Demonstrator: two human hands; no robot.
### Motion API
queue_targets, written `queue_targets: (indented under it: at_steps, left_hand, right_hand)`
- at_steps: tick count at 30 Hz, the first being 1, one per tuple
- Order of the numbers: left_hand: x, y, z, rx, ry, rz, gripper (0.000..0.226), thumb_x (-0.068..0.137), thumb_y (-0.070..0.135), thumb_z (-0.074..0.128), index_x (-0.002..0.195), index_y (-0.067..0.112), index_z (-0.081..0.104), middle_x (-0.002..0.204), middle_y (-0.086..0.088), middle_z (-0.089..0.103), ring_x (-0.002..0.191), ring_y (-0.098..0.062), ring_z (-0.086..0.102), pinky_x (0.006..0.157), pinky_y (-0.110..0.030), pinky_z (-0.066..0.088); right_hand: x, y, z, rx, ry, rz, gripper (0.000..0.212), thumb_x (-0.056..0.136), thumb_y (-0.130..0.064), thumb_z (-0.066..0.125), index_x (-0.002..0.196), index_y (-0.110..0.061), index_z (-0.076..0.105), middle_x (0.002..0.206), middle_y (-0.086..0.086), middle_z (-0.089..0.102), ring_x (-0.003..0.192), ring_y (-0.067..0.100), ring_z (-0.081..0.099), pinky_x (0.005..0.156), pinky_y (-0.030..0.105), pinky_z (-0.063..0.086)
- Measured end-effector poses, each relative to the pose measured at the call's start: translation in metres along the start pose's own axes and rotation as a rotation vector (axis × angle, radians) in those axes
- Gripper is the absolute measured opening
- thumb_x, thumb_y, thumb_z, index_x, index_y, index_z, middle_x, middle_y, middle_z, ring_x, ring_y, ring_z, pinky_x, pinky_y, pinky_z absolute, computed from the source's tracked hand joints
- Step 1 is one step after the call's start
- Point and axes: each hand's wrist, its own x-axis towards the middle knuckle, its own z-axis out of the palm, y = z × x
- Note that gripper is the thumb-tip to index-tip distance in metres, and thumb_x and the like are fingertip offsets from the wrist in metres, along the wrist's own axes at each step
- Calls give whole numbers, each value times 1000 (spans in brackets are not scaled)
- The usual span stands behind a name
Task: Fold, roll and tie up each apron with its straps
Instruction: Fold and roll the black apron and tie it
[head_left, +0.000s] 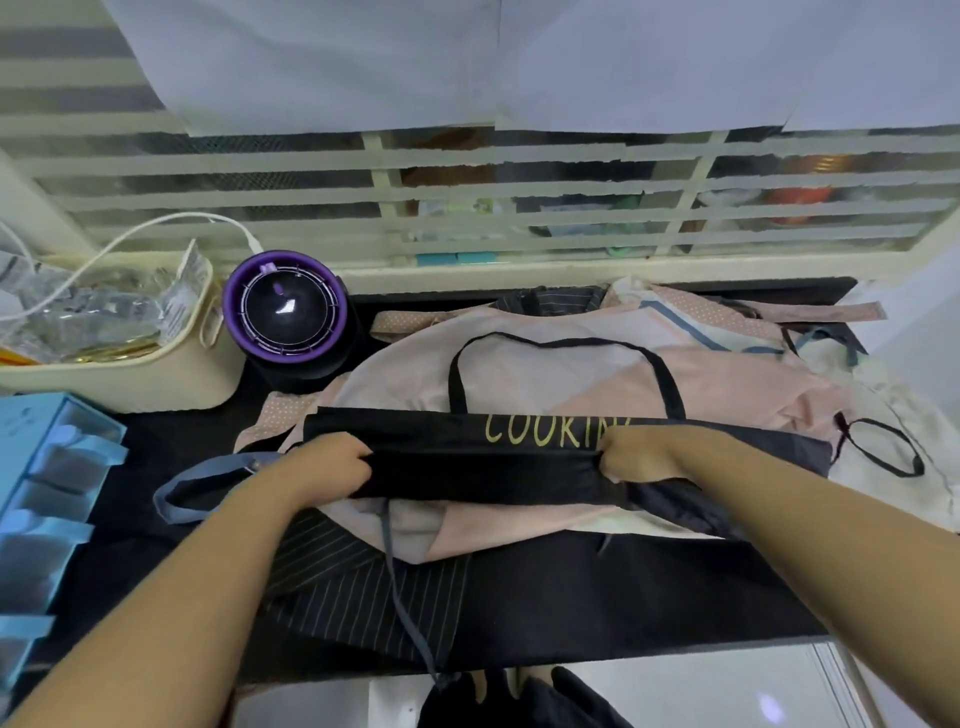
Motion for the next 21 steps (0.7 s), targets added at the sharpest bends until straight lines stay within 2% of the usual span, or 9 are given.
queue_targets:
  at_steps: [4,7,9,12,14,15,17,20,21]
  left_hand:
    - [7,-29,-22,-74,86,-128,17,91,17,53,76,16,60,80,-2,59,72,-13,52,62,-25,38]
    - [4,-47,-24,-576,216,-153,16,93,17,58,78,12,62,75,-3,59,67,-12,53,57,-20,40]
    - [6,-49,-15,-700,288,-196,27,95,22,57,71,9,57,70,-5,55,66,-16,51,57,-23,39]
    - [18,-46,5,-523,397,-243,32,99,20,47,71,7,50,74,-10,54,76,-25,53,59,-30,31]
    - [27,-47,18,-489,487,-265,27,100,13,43,78,-2,51,83,-24,59,86,-38,56,64,-33,32]
    - [29,-47,22,-473,534,-284,24,100,10,42,89,-7,54,90,-29,61,90,-41,58,68,-35,36]
    - [28,-46,28,-420,634,-336,24,99,9,41,111,-9,52,100,-32,61,95,-45,58,76,-43,43]
    - [17,-32,31,-303,885,-442,26,91,4,49,116,-2,50,112,-26,54,104,-46,52,86,-54,40]
    - [15,-19,31,-226,985,-400,27,86,2,53,113,0,52,112,-24,52,103,-44,51,85,-55,40]
  right_hand:
    - [9,7,-8,128,37,91,38,86,-3,48,65,-27,27,72,-7,31,63,7,29,57,22,26]
    - [19,14,-10,171,17,106,31,90,-6,46,68,-26,38,77,-6,40,74,9,40,78,25,29]
    - [24,14,-9,171,3,116,22,91,-11,48,72,-22,47,87,1,49,89,20,45,82,28,30]
    - [29,13,-9,178,-19,115,19,92,-13,49,76,-23,51,91,1,52,96,23,45,85,29,31]
    - [33,13,-12,173,-66,126,11,94,-18,52,100,-17,61,114,5,57,108,24,47,93,31,34]
    - [34,13,-15,183,-85,133,25,95,-21,53,119,-14,59,130,6,54,117,25,47,100,33,34]
    - [33,12,-23,190,-136,143,43,96,-27,55,136,-13,49,140,3,47,127,25,44,106,34,33]
    - [33,9,-28,17,-167,111,45,99,-37,49,137,-14,47,137,3,50,118,23,47,97,30,35]
    - [34,10,-30,-10,-174,108,46,98,-40,47,135,-13,49,134,3,52,111,21,48,94,30,36]
